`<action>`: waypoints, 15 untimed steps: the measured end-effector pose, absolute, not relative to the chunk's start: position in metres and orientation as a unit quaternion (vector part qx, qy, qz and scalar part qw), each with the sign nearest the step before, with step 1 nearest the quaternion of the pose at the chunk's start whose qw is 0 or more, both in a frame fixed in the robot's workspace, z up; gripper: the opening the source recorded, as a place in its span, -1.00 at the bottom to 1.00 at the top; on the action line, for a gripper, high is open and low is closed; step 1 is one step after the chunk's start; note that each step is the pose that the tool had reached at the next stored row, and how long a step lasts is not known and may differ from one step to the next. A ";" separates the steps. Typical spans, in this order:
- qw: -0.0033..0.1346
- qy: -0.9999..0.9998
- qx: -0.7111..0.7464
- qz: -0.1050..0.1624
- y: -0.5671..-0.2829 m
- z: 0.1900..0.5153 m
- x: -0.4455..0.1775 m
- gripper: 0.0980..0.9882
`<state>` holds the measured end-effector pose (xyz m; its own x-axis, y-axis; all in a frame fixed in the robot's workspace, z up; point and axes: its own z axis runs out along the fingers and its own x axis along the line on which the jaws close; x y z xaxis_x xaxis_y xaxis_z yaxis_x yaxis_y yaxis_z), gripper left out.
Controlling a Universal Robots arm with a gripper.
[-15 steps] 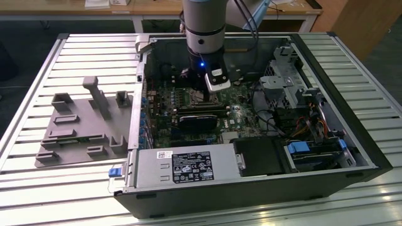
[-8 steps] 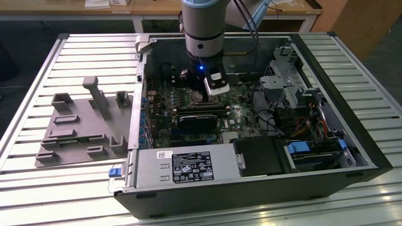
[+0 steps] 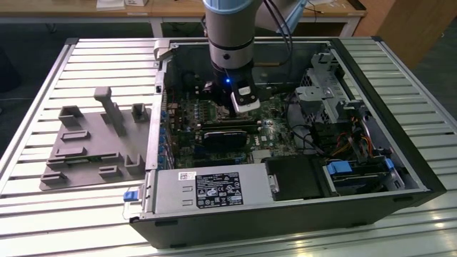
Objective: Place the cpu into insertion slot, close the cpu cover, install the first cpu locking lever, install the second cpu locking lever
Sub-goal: 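Install the second cpu locking lever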
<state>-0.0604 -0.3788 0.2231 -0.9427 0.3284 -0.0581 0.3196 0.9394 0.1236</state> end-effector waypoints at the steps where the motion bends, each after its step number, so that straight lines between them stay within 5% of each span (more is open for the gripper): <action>1: 0.039 0.984 0.163 0.057 -0.379 0.223 -0.061 -0.99; 15: 0.034 0.989 0.123 0.075 -0.384 0.216 -0.070 -0.99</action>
<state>-0.0705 -0.3841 0.2160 -0.9672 0.2493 -0.0491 0.2390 0.9583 0.1566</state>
